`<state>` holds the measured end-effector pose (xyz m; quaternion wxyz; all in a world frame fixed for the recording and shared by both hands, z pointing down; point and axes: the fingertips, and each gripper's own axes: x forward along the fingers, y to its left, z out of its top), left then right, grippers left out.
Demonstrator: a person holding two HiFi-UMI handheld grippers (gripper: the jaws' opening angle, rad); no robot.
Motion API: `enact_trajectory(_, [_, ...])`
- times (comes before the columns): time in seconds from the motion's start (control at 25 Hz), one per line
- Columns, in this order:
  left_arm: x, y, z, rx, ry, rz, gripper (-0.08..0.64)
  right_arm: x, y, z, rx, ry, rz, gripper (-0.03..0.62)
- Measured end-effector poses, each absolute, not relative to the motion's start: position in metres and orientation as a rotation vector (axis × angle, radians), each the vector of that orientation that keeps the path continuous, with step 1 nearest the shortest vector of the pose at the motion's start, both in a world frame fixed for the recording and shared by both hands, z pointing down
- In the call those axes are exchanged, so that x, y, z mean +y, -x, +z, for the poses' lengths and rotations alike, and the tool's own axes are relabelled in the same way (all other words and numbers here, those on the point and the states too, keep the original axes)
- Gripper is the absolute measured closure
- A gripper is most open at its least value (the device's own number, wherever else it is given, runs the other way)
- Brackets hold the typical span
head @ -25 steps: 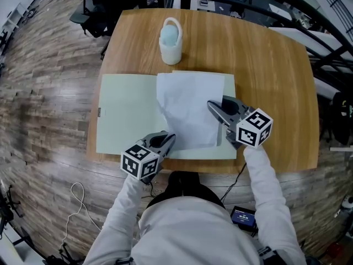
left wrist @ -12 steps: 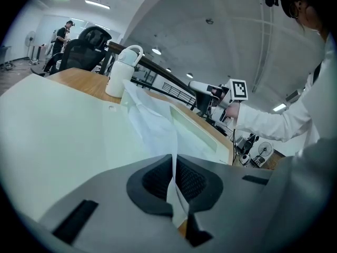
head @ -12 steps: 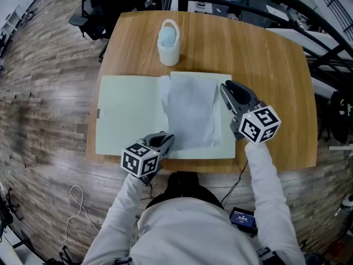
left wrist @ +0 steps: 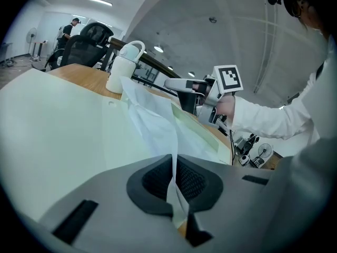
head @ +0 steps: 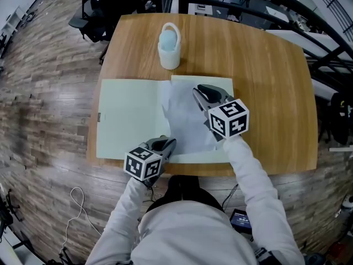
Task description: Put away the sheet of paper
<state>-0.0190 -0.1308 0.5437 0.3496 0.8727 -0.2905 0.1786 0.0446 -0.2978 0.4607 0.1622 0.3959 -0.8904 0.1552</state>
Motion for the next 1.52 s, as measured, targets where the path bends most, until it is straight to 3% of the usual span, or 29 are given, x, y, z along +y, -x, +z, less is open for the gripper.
enact_trajectory(0.56, [-0.134, 0.019, 0.548, -0.766, -2.228, 0.493, 0.541, -0.309, -0.023, 0.533, -2.233, -1.102, 0.547, 0.465])
enact_trajectory(1.52, [-0.140, 0.022, 0.555, -0.762, -2.124, 0.508, 0.541, -0.308, -0.020, 0.557, -2.157, -1.116, 0.635, 0.466])
